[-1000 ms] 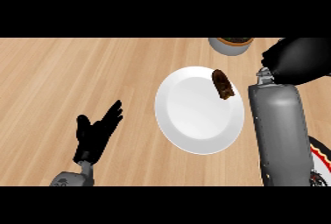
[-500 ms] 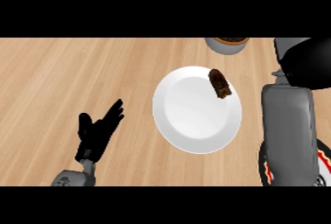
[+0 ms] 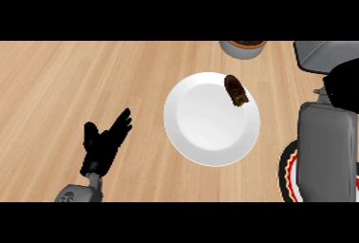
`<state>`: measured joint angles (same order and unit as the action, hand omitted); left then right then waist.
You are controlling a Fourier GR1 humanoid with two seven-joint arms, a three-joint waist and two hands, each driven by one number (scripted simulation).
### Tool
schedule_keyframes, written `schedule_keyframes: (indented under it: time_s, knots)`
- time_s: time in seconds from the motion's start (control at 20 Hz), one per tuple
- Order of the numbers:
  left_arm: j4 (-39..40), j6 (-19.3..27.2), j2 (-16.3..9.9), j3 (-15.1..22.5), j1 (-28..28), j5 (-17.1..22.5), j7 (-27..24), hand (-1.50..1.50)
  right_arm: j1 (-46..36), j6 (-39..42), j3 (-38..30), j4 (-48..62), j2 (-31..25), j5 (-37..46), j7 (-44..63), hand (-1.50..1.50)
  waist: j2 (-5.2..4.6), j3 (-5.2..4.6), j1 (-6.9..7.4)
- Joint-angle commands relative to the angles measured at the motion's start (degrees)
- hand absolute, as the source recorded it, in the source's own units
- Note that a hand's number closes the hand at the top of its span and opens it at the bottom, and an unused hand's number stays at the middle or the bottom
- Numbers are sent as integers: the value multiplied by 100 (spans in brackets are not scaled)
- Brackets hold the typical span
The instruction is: Pick the sweet potato from the plate and place it in the plate
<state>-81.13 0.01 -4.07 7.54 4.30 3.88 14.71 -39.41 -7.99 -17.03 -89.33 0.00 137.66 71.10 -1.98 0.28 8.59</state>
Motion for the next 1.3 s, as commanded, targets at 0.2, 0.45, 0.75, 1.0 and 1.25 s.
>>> schedule_keyframes:
  time_s: [0.2,0.45,0.75,1.0,1.25]
  knots:
    - [84,17,68,-18,-31,38,-40,0,580,241,-880,-284,0,-1224,1410,-150,19,73,-131]
    - [93,37,61,-58,3,47,-27,0,920,-474,-1015,-180,0,-2245,1410,-150,18,72,-56]
    - [147,-11,49,-60,-76,61,-104,0,1174,-1604,-349,-426,0,-2401,1372,-150,72,26,-32]
    - [169,59,96,-13,-14,-7,-51,0,1222,-1934,-70,-1007,0,-1983,1361,-150,114,11,-133]
    - [191,89,88,-60,-14,-9,-112,0,1446,-2125,77,-1454,0,-2035,1406,-150,133,24,-173]
